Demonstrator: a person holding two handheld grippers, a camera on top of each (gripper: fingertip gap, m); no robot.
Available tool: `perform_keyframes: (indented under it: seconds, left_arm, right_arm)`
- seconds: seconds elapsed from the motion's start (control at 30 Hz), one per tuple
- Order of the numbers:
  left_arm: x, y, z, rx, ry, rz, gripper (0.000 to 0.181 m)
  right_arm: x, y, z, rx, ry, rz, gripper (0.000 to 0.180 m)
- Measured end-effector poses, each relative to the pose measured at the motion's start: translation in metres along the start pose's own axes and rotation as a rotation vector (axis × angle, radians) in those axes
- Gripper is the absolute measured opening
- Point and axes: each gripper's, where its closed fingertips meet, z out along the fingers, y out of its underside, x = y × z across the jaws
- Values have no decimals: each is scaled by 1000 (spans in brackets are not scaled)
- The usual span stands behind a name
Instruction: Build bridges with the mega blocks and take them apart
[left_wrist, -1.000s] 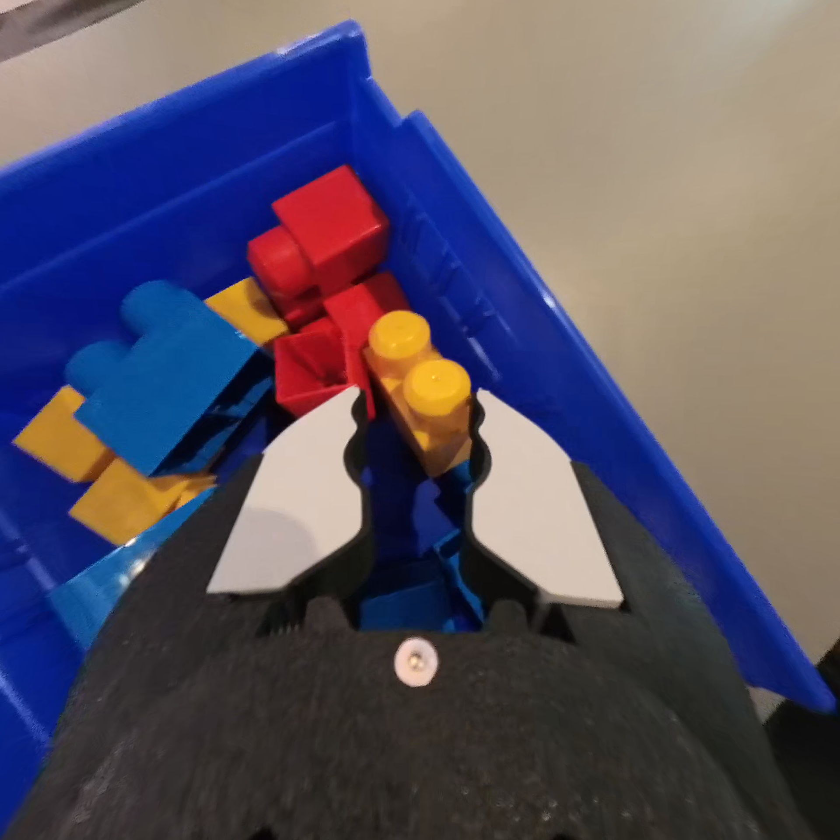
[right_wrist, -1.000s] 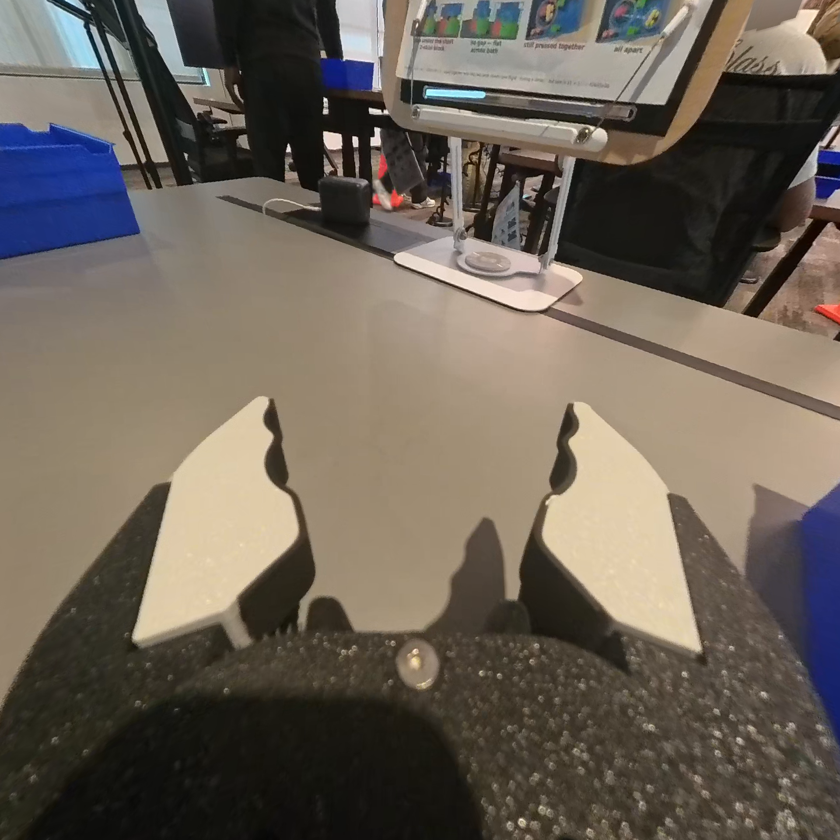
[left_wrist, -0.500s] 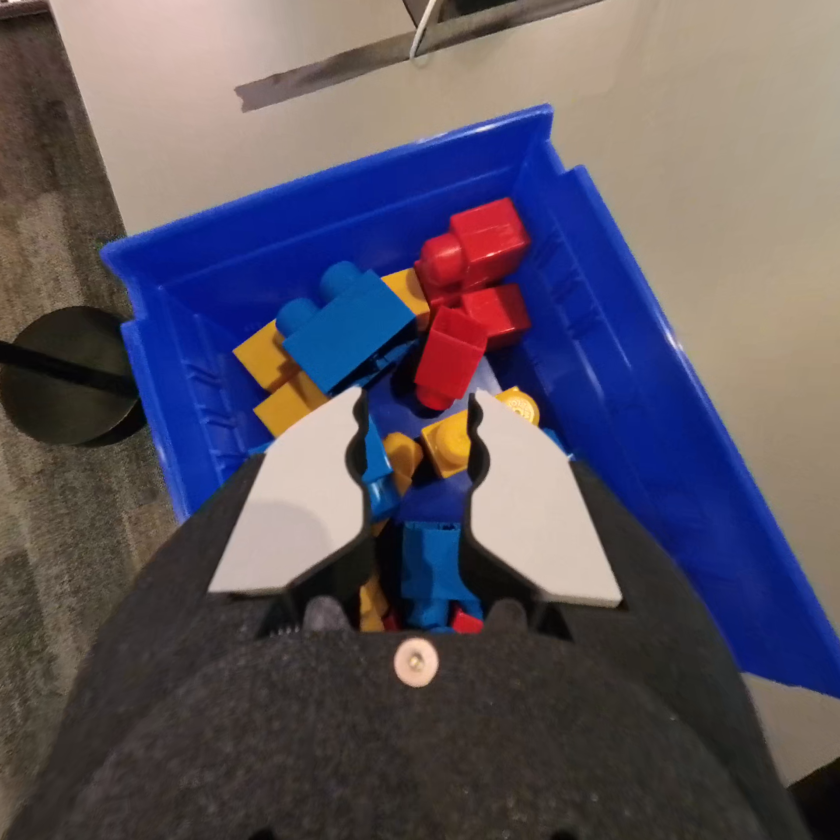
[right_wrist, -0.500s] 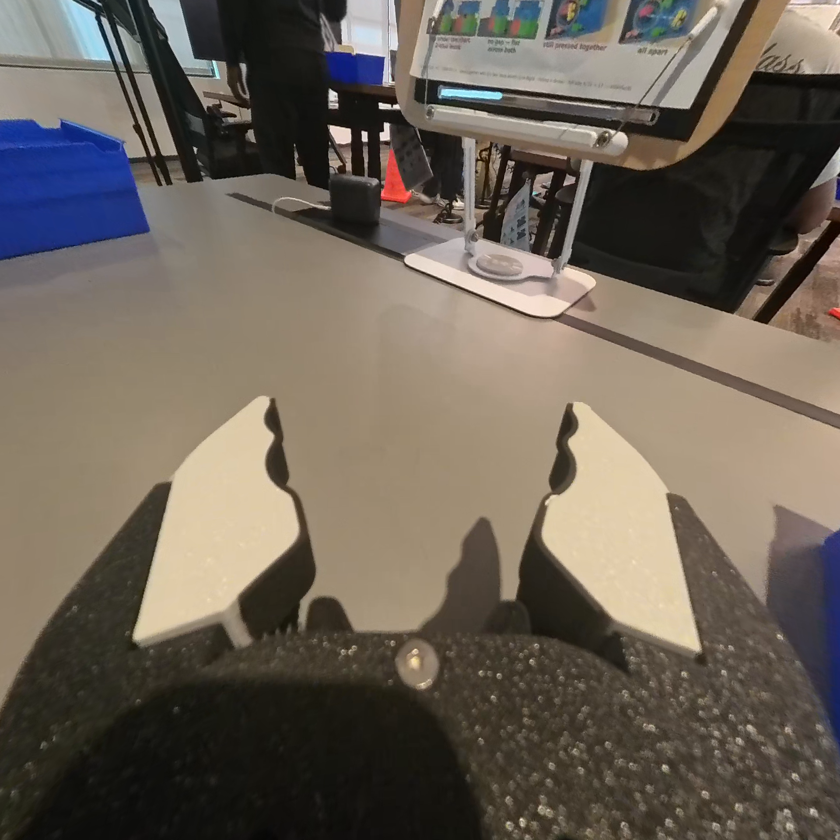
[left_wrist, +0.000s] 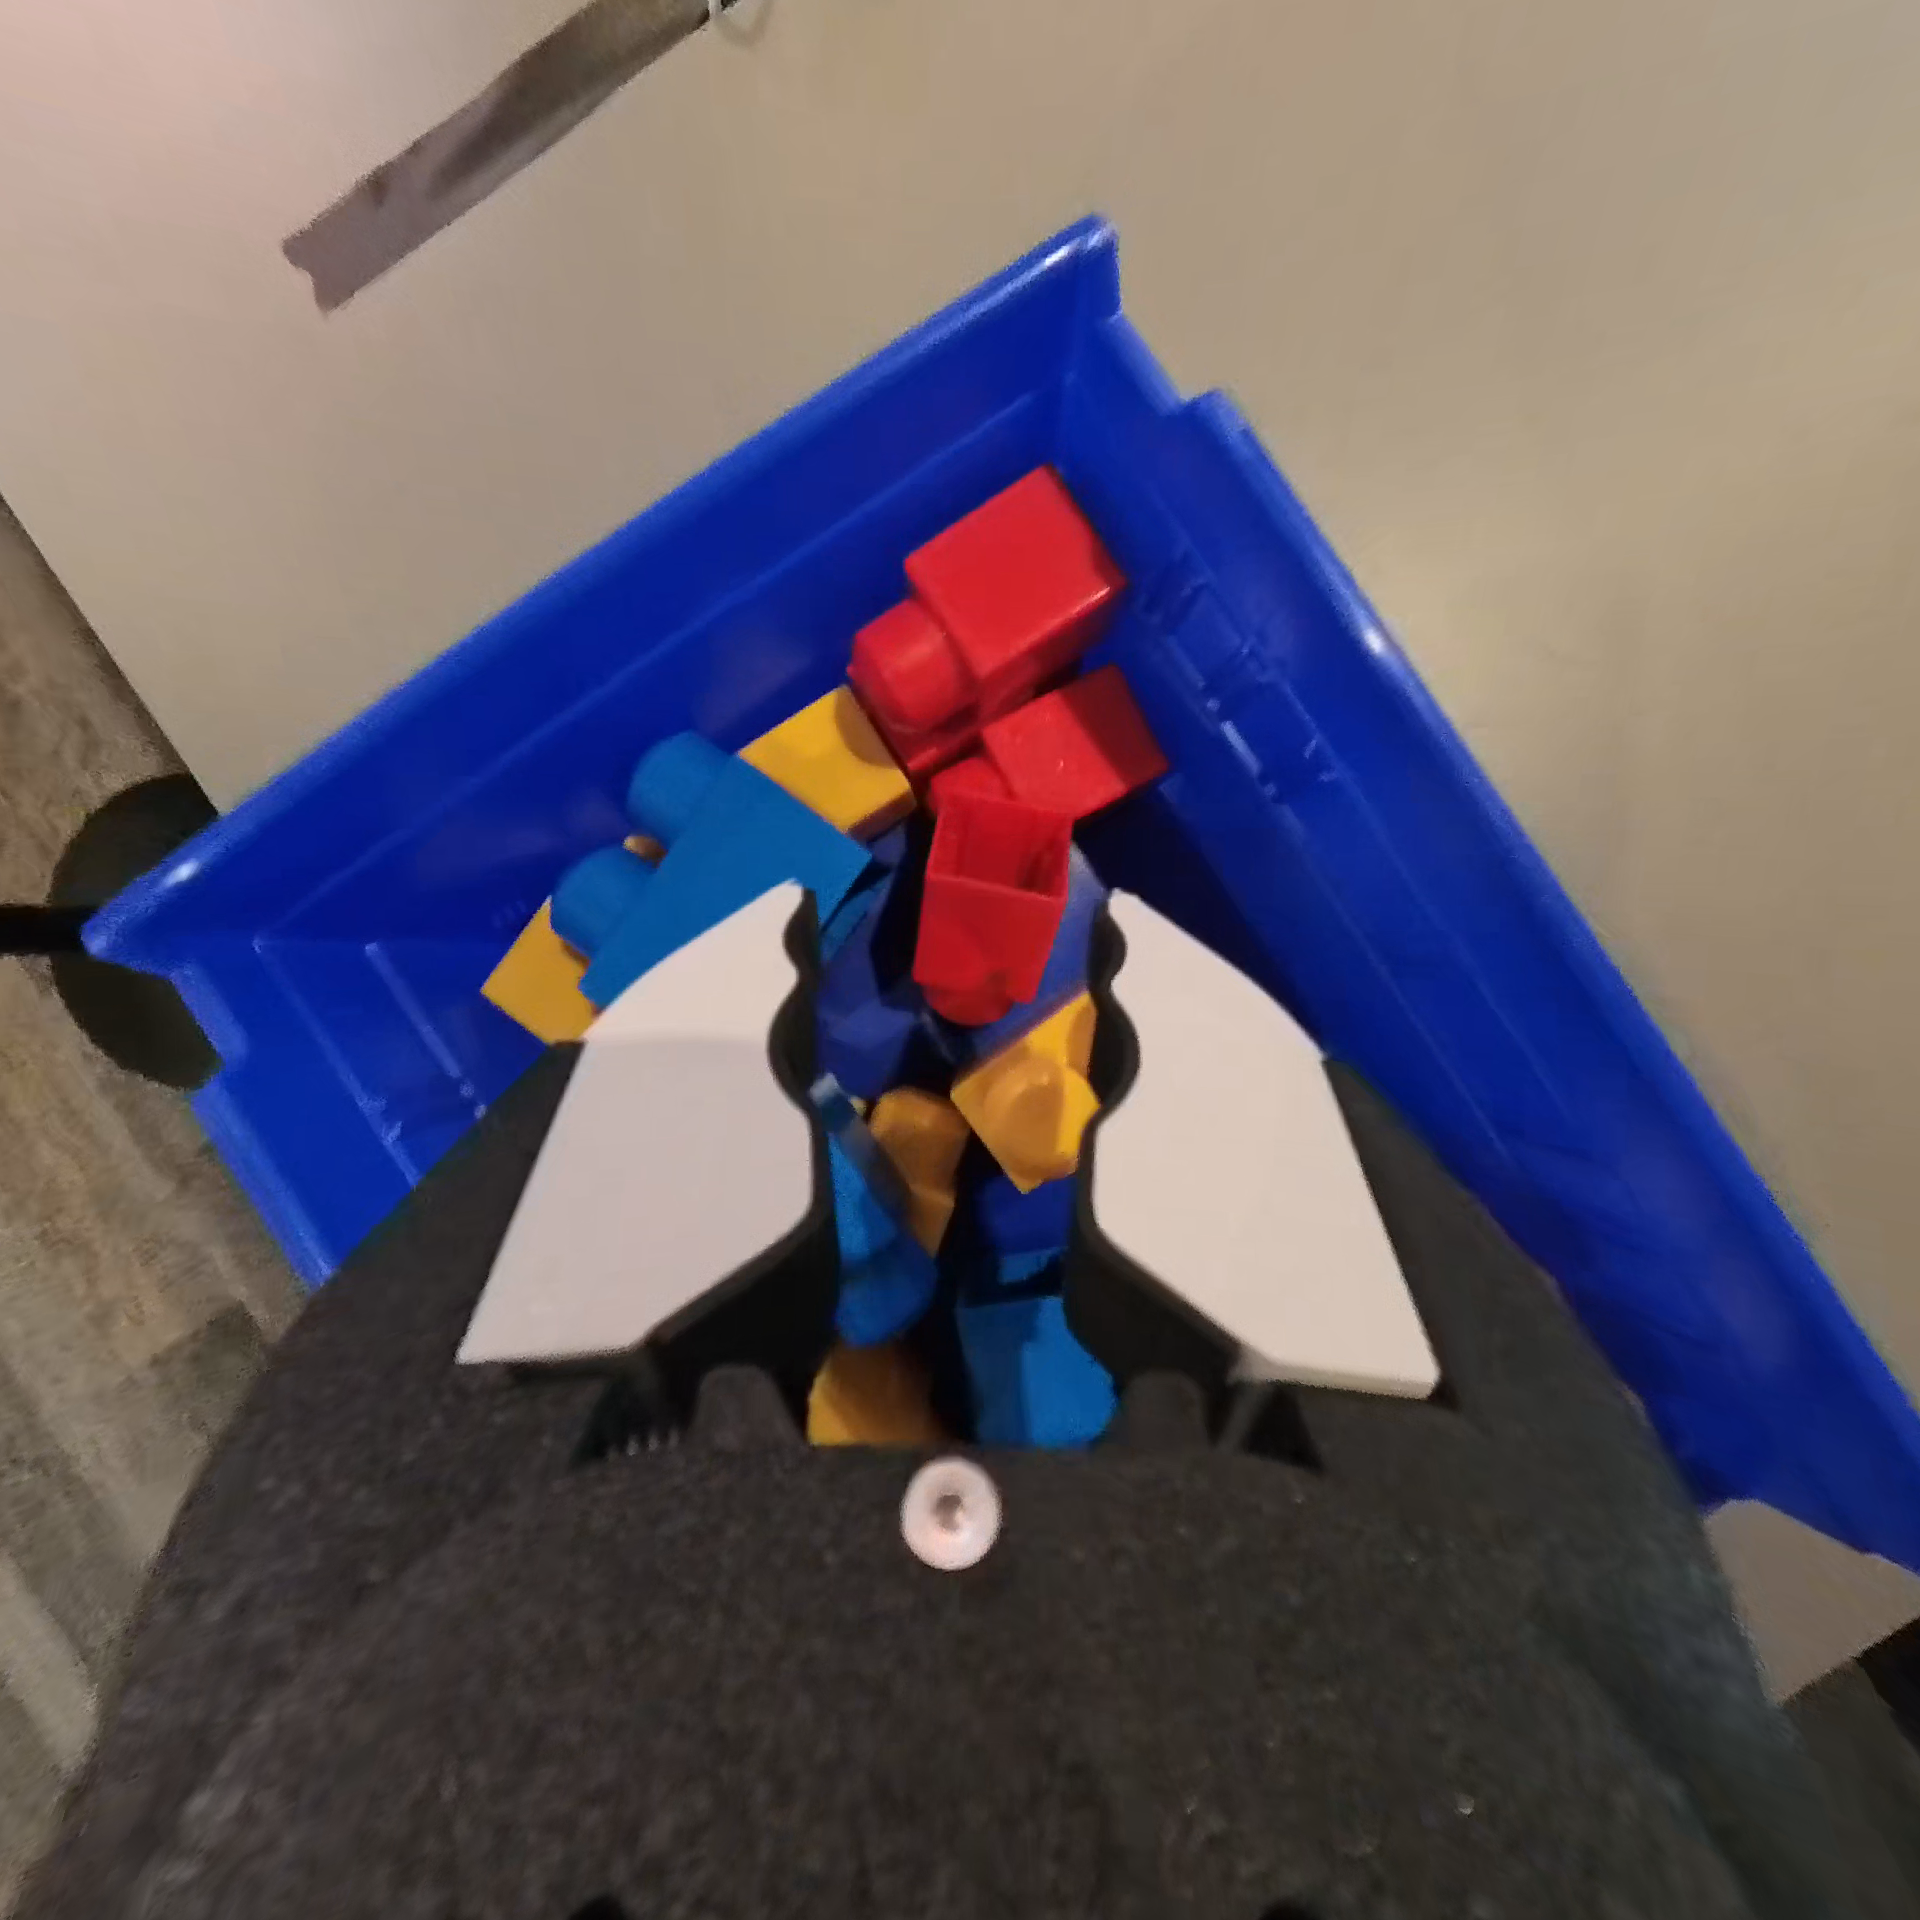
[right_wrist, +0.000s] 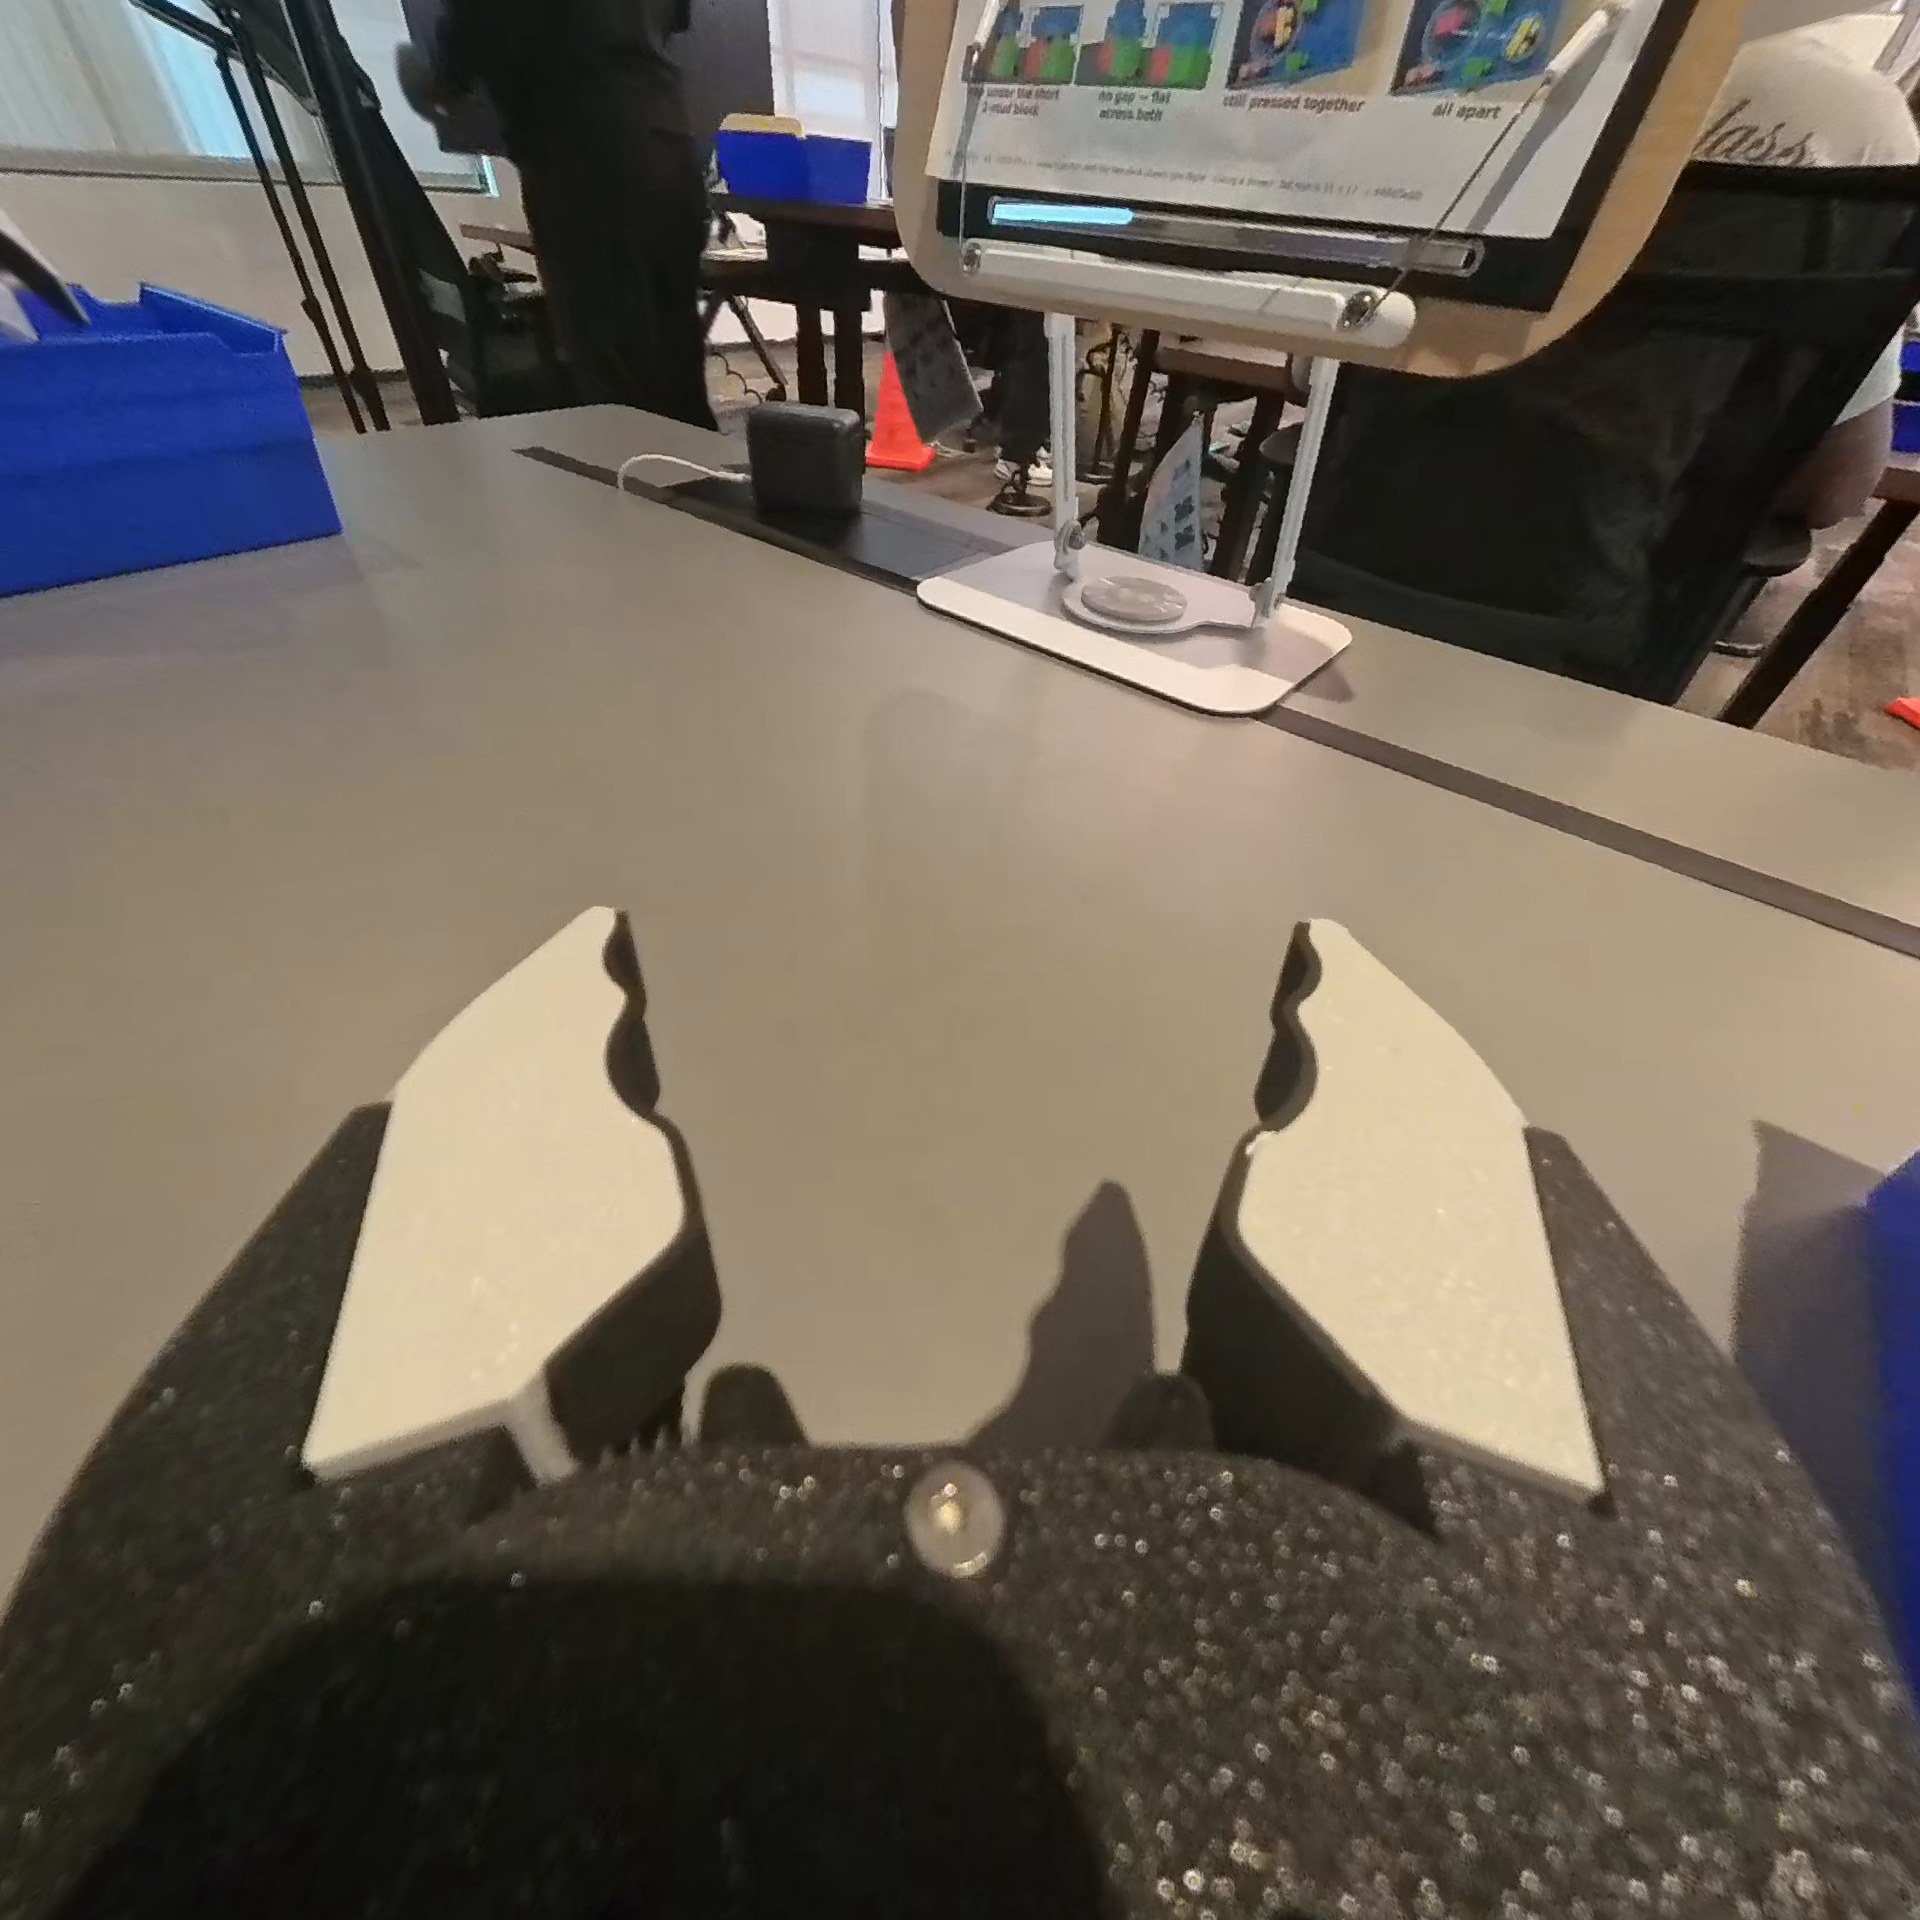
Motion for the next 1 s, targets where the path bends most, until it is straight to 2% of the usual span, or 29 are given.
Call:
perform_keyframes:
  seconds: [0.47,0.63,0.83,1.0]
  left_arm:
    - [-11,-33,29,74,43,419,42]
    - [-8,-29,41,-10,90,535,40]
    - [-13,-19,56,-147,72,625,42]
    - [-15,-17,63,-174,65,640,32]
  right_arm:
    - [0,-2,-3,20,-6,-8,114]
    - [1,-3,-3,28,-13,-1,115]
    - [-1,-3,-2,27,-29,-5,115]
    - [-3,-3,0,27,-41,-9,115]
